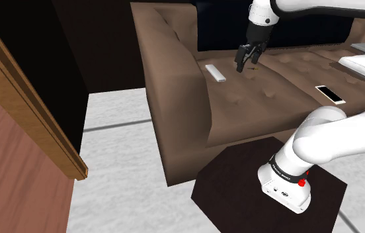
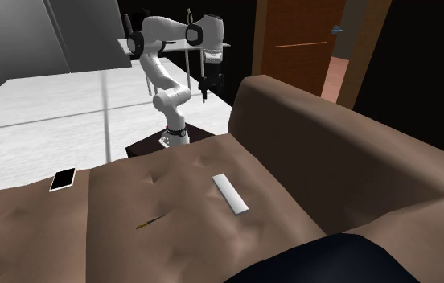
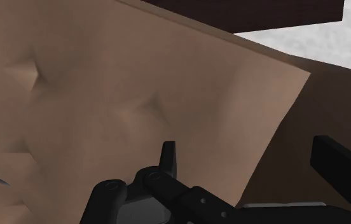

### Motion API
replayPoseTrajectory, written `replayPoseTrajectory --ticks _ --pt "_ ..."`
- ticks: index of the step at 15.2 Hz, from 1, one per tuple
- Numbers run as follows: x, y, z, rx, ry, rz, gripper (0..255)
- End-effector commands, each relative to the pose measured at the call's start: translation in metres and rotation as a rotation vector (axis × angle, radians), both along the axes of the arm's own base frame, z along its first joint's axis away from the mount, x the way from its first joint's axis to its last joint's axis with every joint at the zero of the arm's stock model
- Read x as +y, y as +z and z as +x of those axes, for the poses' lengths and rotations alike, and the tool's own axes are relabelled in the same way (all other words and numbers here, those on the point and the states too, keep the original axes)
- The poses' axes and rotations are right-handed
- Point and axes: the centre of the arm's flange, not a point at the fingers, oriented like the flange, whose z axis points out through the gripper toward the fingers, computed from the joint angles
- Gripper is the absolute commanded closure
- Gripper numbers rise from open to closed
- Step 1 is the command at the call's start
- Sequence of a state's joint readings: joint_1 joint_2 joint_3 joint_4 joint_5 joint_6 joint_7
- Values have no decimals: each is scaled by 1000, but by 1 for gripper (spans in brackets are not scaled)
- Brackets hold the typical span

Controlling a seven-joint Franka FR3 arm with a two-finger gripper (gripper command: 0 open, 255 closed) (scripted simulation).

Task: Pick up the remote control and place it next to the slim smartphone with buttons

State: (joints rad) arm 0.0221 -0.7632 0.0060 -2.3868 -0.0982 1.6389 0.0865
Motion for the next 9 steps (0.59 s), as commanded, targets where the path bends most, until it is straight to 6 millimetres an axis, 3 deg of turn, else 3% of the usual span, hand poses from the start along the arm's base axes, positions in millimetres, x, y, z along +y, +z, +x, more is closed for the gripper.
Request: replayPoseTrajectory --ticks 1,9 --pt "0 0 0 0 0 0 0" --pt "-59 -45 79 8 -47 20 0"
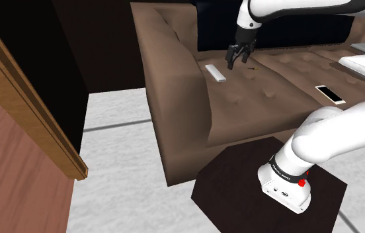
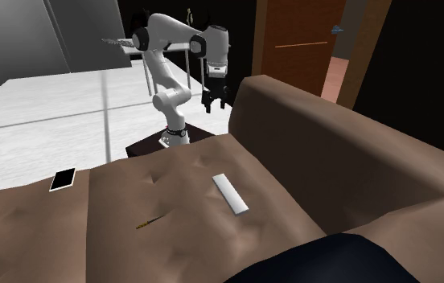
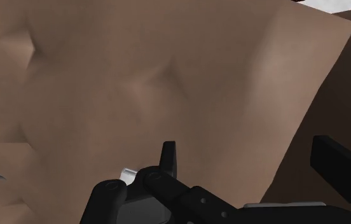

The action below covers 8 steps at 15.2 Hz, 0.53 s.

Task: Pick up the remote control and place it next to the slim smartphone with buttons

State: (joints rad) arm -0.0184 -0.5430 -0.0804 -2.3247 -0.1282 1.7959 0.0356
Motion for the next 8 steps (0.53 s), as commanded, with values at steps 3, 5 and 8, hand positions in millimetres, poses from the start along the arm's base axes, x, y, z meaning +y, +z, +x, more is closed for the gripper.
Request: replayPoseTrajectory --ticks 3,5,8 --pt "-29 -27 40 3 -23 9 0" --pt "-45 -38 59 5 -35 14 0" --pt "-68 -56 87 8 -53 22 0"
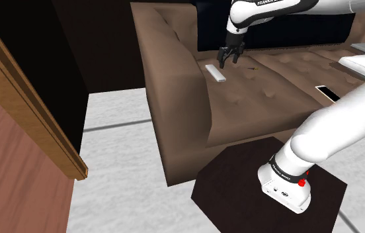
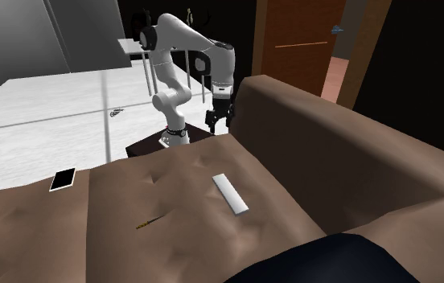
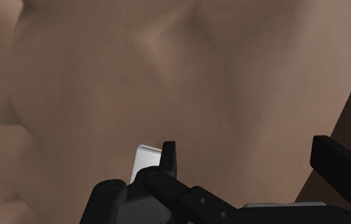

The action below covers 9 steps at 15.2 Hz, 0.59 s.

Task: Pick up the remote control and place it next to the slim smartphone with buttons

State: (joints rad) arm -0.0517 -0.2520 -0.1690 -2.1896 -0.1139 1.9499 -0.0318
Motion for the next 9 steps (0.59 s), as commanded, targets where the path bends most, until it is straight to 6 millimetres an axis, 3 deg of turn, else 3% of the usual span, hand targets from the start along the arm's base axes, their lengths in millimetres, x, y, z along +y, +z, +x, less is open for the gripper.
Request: replayPoseTrajectory --ticks 1,9 --pt "-13 -13 18 3 -12 4 0" --pt "-78 -61 90 10 -59 24 0"
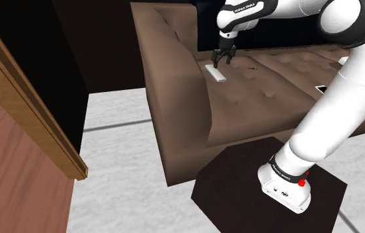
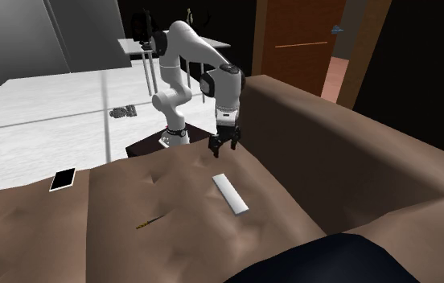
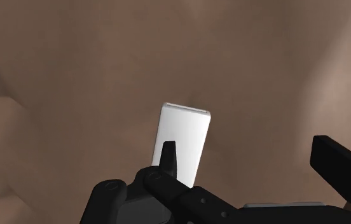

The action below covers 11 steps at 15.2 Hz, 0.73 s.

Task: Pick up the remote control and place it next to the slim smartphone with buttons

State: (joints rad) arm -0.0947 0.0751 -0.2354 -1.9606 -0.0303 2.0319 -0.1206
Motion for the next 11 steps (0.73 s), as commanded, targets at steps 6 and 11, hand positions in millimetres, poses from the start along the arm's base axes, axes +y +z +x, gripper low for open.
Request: replayPoseTrajectory --ticks 6,11 --pt "-59 -45 65 6 -41 17 0" --pt "-89 -72 94 9 -61 25 0"
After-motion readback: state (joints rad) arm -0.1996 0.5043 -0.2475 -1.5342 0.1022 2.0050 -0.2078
